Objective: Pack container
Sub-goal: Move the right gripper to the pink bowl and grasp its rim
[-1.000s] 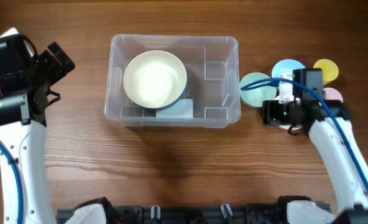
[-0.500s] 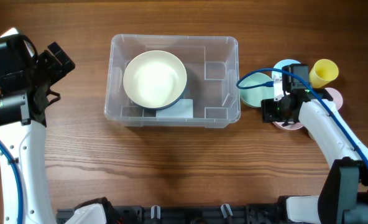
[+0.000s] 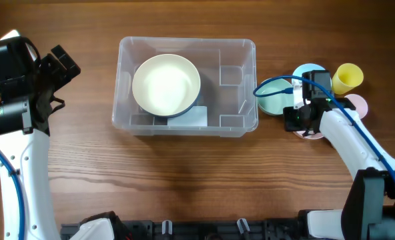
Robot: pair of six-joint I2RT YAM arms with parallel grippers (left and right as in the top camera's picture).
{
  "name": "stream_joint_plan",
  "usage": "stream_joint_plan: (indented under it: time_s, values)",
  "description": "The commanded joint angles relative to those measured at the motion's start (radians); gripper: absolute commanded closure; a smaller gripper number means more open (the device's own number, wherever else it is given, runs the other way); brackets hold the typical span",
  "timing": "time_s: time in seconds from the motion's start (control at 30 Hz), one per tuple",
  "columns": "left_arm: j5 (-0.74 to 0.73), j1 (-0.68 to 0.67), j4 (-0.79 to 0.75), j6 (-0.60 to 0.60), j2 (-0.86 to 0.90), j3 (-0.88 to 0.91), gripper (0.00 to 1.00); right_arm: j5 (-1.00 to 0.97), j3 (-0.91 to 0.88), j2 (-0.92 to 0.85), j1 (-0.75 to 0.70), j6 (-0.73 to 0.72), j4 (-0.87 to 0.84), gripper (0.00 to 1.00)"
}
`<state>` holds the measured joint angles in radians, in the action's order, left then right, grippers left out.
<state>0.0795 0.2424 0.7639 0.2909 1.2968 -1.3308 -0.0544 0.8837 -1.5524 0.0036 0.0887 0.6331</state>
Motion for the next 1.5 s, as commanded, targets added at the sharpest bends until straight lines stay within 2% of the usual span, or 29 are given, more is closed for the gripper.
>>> stream_joint_plan:
  time_s: [0.0, 0.13, 0.57, 0.9, 1.23, 1.47]
  values:
    - [-0.011, 0.005, 0.000, 0.009, -0.005, -0.011, 0.00, -0.020, -0.009, -0.012, -0.003, 0.026, -0.016, 0.63]
    - [-0.011, 0.005, 0.000, 0.009, -0.005, -0.011, 0.00, -0.014, -0.009, -0.012, -0.003, 0.043, -0.028, 0.73]
    - [-0.011, 0.005, 0.000, 0.009, -0.005, -0.011, 0.00, -0.018, -0.062, -0.013, -0.003, 0.044, -0.075, 0.73]
    - [-0.011, 0.005, 0.000, 0.009, -0.005, -0.011, 0.00, -0.022, -0.085, -0.013, -0.003, 0.042, -0.100, 0.96]
    - [-0.011, 0.005, 0.000, 0.009, -0.005, -0.011, 0.00, -0.027, -0.025, 0.013, -0.003, -0.017, -0.021, 0.96]
    - [-0.011, 0.005, 0.000, 0.009, -0.005, -0.011, 0.00, -0.016, 0.003, 0.130, 0.001, -0.056, 0.025, 0.96]
